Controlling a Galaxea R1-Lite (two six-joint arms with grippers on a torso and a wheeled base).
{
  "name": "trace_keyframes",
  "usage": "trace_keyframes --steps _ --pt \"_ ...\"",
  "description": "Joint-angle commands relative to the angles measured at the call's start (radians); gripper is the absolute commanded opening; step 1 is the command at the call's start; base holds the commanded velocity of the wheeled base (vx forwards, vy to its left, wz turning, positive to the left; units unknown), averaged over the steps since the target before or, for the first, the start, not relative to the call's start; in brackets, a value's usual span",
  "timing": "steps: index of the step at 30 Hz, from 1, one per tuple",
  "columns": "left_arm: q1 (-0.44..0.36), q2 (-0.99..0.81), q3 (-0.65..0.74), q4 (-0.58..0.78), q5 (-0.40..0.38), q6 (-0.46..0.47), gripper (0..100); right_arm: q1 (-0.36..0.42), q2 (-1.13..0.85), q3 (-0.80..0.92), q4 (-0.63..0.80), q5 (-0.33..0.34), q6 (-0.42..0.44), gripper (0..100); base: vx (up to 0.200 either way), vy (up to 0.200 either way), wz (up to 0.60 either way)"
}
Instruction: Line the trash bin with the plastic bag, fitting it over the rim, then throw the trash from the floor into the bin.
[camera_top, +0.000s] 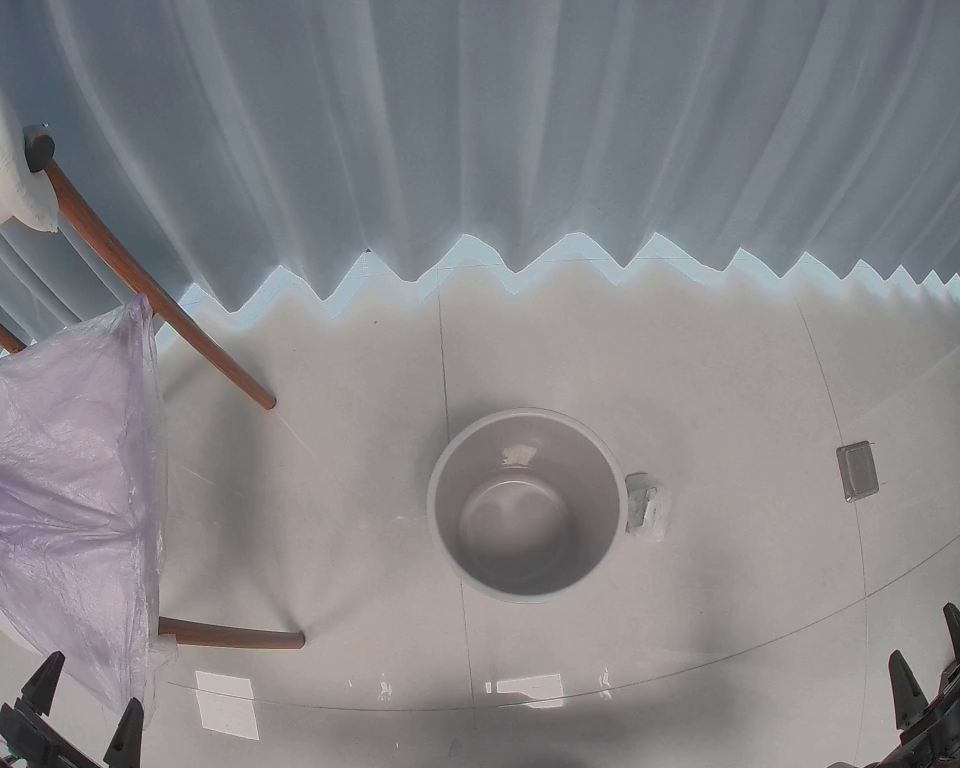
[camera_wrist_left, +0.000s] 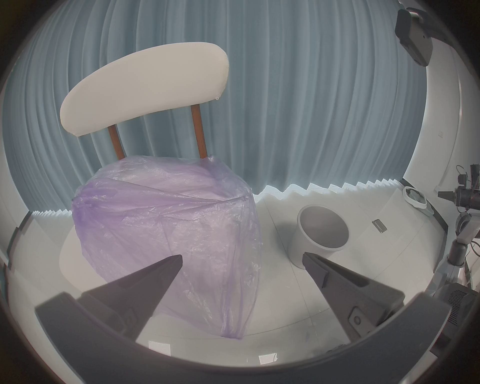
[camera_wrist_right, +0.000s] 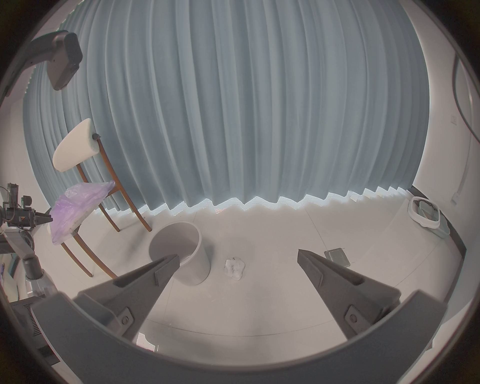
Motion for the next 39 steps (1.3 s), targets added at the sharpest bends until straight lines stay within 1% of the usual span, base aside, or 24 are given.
trace_keyframes --steps 1,3,4,7,8,9,10,15,19,21,24,25,28,29,31,32,33,34,37,39 --pt "0.002 -0.009 0.018 -0.010 -0.008 0.008 100 0.000 -0.017 0.018 0.000 0.000 0.000 100 0.000 0.000 0.00" --pt "0.002 -0.009 0.018 -0.012 -0.006 0.008 100 0.000 -0.017 0.018 0.000 0.000 0.000 100 0.000 0.000 0.00" --pt "0.002 -0.009 0.018 -0.041 -0.006 0.008 100 0.000 -0.017 0.018 0.000 0.000 0.000 100 0.000 0.000 0.00" --pt "0.002 -0.009 0.018 -0.041 -0.006 0.008 100 0.000 -0.017 0.018 0.000 0.000 0.000 100 0.000 0.000 0.00" --pt "0.002 -0.009 0.018 -0.188 -0.006 0.007 100 0.000 -0.017 0.018 0.001 0.000 0.000 100 0.000 0.000 0.00" --pt "0.002 -0.009 0.018 -0.265 -0.006 0.010 100 0.000 -0.017 0.018 0.001 0.000 0.000 100 0.000 0.000 0.00" --pt "0.002 -0.009 0.018 -0.297 -0.003 0.011 100 0.000 -0.017 0.018 0.000 0.000 0.000 100 0.000 0.000 0.00" --pt "0.002 -0.009 0.018 -0.303 0.017 0.013 100 0.000 -0.017 0.018 0.000 0.000 0.000 100 0.000 0.000 0.00" --pt "0.002 -0.009 0.018 -0.289 0.023 0.047 100 0.000 -0.017 0.018 0.000 0.000 0.000 100 0.000 0.000 0.00" --pt "0.002 -0.009 0.018 -0.297 0.022 0.079 100 0.000 -0.017 0.018 0.000 0.000 0.000 100 0.000 0.000 0.00" --pt "0.002 -0.007 0.015 -0.326 0.015 0.169 100 0.000 -0.017 0.018 0.000 0.000 0.000 100 0.000 0.000 0.00" --pt "0.005 -0.005 -0.004 -0.334 0.012 0.192 100 0.000 -0.017 0.018 0.000 0.000 0.000 100 0.000 0.000 0.00" --pt "0.013 0.010 -0.062 -0.331 0.006 0.202 100 0.000 -0.017 0.018 0.001 -0.001 0.000 100 0.000 0.000 0.00" --pt "0.014 0.044 -0.127 -0.325 0.000 0.203 100 0.000 -0.017 0.018 0.000 0.000 0.000 100 0.000 0.000 0.00" --pt "0.010 0.110 -0.211 -0.312 -0.008 0.206 100 0.000 -0.017 0.018 0.000 0.000 0.000 100 0.000 0.000 0.00" --pt "0.006 0.140 -0.248 -0.302 -0.012 0.208 100 0.000 -0.017 0.018 0.000 0.000 0.000 100 0.000 0.000 0.00" --pt "0.006 0.140 -0.248 -0.302 -0.012 0.208 100 0.000 -0.017 0.018 0.000 0.000 0.000 100 0.000 0.000 0.00" --pt "0.002 0.222 -0.349 -0.254 -0.038 0.217 100 0.000 -0.017 0.018 0.000 0.000 0.000 100 0.000 0.000 0.00" --pt "0.002 0.307 -0.461 -0.205 -0.109 0.234 100 0.000 -0.017 0.018 0.000 0.000 0.000 100 0.000 0.000 0.00" --pt "0.000 0.354 -0.510 -0.185 -0.158 0.245 100 0.000 -0.017 0.018 0.000 0.000 0.000 100 0.000 0.000 0.00"
